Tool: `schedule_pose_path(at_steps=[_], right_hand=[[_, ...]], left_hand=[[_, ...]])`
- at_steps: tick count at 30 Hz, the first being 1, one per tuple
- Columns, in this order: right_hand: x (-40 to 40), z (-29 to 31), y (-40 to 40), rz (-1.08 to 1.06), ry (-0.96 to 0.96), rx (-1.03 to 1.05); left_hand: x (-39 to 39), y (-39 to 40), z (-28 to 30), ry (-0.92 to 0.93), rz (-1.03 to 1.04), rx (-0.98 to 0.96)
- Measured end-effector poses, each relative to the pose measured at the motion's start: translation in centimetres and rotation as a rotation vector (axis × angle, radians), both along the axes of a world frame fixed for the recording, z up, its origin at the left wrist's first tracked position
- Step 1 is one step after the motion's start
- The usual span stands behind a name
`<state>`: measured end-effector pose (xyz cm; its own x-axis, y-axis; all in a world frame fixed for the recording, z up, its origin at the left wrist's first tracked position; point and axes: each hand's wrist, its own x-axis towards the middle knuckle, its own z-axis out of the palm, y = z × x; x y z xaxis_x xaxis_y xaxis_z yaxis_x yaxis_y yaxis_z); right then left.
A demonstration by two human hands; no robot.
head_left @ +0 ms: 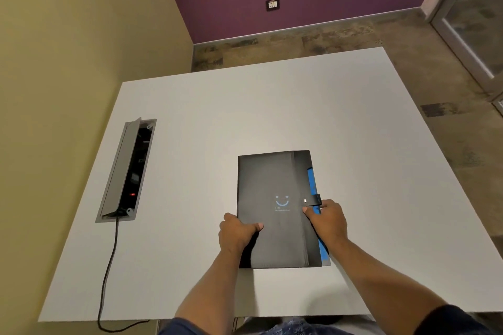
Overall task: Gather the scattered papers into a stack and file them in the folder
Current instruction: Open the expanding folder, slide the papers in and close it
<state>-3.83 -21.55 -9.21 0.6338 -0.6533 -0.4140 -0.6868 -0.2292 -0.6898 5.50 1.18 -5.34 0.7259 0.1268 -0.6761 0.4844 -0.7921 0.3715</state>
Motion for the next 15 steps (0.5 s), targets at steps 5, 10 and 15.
schedule_pose_path(at_steps=[5,10,15], right_hand=[[1.4,0.7,0.9,-0.017,-0.078,0.011],[5.1,2.6,1.5,0.032,-0.171,0.155],[10.7,3.9,2.0,0.079,-0.293,0.461]], left_hand=[[1.1,1.6,-0.5,-0.011,0.183,-0.320],[4.6,2.9,0.5,-0.147,0.306,-0.481],[10.5,4.5,1.6,-0.215,0.390,-0.511]])
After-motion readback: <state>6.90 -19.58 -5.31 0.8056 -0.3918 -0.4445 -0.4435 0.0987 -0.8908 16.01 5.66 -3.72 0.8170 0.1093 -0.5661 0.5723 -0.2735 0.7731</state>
